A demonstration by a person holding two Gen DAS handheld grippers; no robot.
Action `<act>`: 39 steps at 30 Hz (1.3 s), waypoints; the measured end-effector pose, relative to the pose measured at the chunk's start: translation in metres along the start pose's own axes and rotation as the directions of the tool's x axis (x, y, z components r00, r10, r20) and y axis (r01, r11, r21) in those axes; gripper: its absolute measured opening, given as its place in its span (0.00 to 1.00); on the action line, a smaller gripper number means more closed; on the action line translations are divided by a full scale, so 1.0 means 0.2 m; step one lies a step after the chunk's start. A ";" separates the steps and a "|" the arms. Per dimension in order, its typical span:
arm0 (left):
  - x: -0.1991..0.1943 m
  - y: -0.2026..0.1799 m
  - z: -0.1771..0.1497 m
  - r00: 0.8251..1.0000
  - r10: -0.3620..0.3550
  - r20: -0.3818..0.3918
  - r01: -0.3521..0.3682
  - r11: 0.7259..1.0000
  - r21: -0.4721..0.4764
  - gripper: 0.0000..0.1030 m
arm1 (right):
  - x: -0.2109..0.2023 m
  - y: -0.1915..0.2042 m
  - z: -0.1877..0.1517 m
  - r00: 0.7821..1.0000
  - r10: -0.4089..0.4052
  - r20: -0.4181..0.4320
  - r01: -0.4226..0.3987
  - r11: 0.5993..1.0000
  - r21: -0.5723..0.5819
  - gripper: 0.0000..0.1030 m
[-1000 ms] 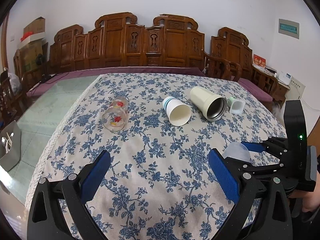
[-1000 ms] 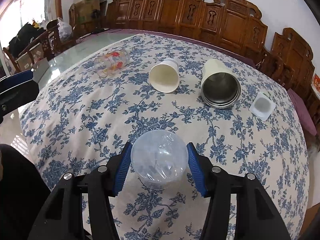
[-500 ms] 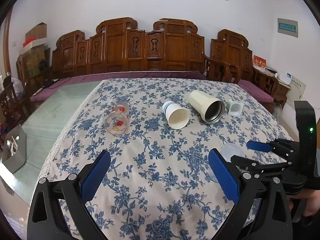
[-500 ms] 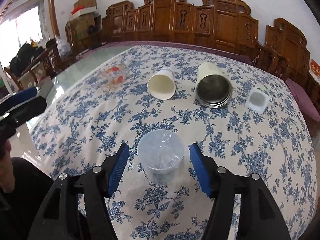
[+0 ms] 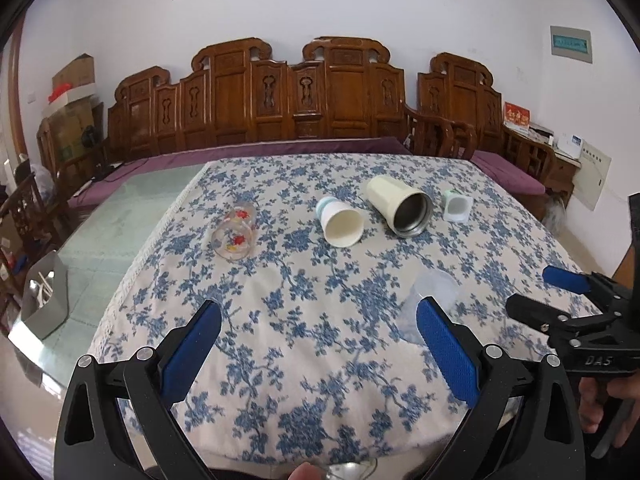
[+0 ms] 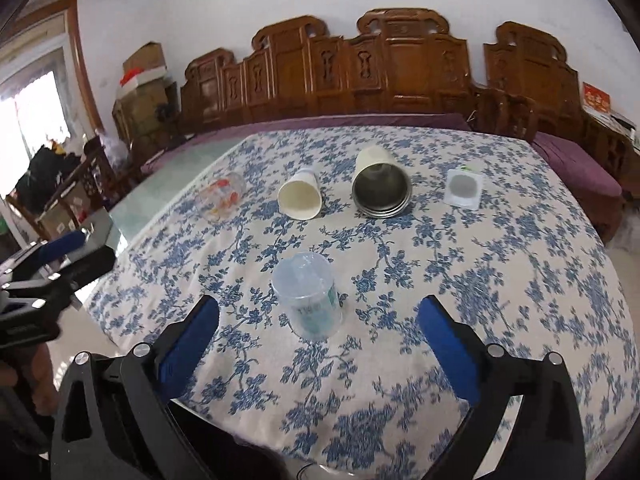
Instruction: Flip cup upside down
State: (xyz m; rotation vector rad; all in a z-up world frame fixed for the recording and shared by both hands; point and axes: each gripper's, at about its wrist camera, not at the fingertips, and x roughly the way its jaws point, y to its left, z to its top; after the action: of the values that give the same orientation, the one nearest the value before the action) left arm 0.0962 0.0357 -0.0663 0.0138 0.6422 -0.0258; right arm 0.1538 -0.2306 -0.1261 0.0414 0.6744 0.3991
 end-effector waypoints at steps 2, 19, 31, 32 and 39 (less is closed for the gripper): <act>-0.05 -0.02 -0.01 1.000 -0.011 0.007 0.011 1.000 -0.002 0.92 | -0.11 -0.01 -0.01 0.999 0.000 0.049 -0.001 1.000 0.013 0.98; -0.50 -0.13 -0.04 0.991 -0.019 0.131 0.023 0.999 -0.030 0.92 | -0.74 0.02 -0.04 0.952 -0.054 0.302 0.060 0.998 -0.011 0.98; -0.57 -0.16 -0.04 0.986 -0.006 0.168 0.008 1.000 -0.013 0.92 | -0.75 0.02 -0.05 0.953 -0.047 0.298 0.052 0.999 -0.010 0.98; -0.57 -0.16 -0.04 0.986 -0.007 0.169 0.009 1.000 -0.012 0.92 | -0.75 0.02 -0.05 0.954 -0.047 0.296 0.052 0.999 -0.010 0.98; -0.58 -0.17 -0.05 0.984 -0.011 0.175 0.014 1.000 -0.016 0.92 | -0.74 0.03 -0.05 0.955 -0.047 0.294 0.052 0.999 -0.009 0.98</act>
State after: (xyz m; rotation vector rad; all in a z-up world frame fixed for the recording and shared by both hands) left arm -0.0024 0.0051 -0.0047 -0.0093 0.4666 -0.0334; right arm 0.0409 -0.2817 -0.0434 0.0670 0.3768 0.3413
